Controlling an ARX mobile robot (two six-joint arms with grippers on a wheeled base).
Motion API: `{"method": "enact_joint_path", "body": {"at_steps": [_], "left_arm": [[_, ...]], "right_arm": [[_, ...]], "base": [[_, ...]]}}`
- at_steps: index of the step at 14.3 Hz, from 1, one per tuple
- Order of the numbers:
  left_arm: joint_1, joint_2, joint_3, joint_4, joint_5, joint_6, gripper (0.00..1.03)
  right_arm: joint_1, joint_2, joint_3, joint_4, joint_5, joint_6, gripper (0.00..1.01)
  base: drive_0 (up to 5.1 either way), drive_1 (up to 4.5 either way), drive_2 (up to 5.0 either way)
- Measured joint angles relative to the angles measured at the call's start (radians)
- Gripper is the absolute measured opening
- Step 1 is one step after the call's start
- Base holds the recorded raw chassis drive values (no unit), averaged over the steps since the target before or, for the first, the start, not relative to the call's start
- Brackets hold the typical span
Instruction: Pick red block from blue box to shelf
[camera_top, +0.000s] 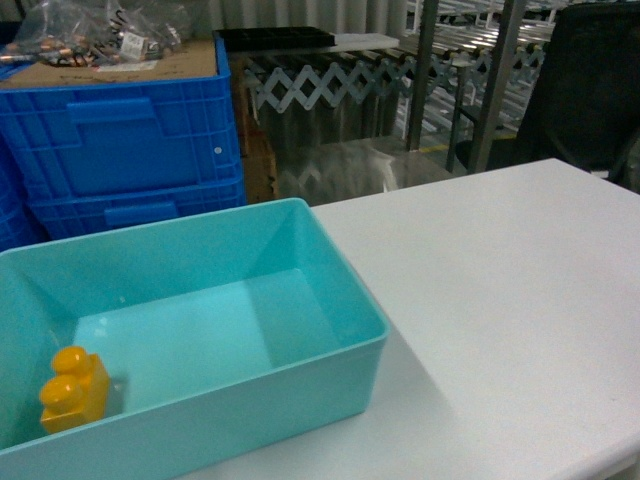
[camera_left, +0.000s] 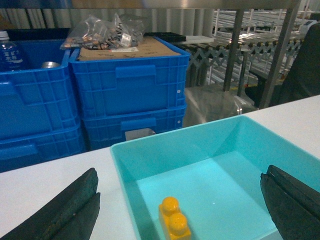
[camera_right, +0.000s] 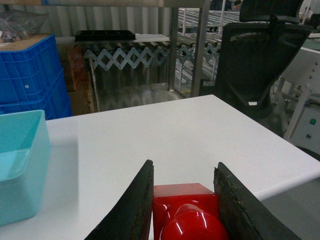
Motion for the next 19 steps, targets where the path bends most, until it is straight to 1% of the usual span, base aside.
{"method": "enact_joint_path", "body": {"at_steps": [19], "left_arm": [[0.0, 0.0, 0.0, 0.0, 0.0, 0.0, 0.98]], "right_arm": [[0.0, 0.0, 0.0, 0.0, 0.0, 0.0, 0.29]], "base": [[-1.6, -1.61, -1.6]]}}
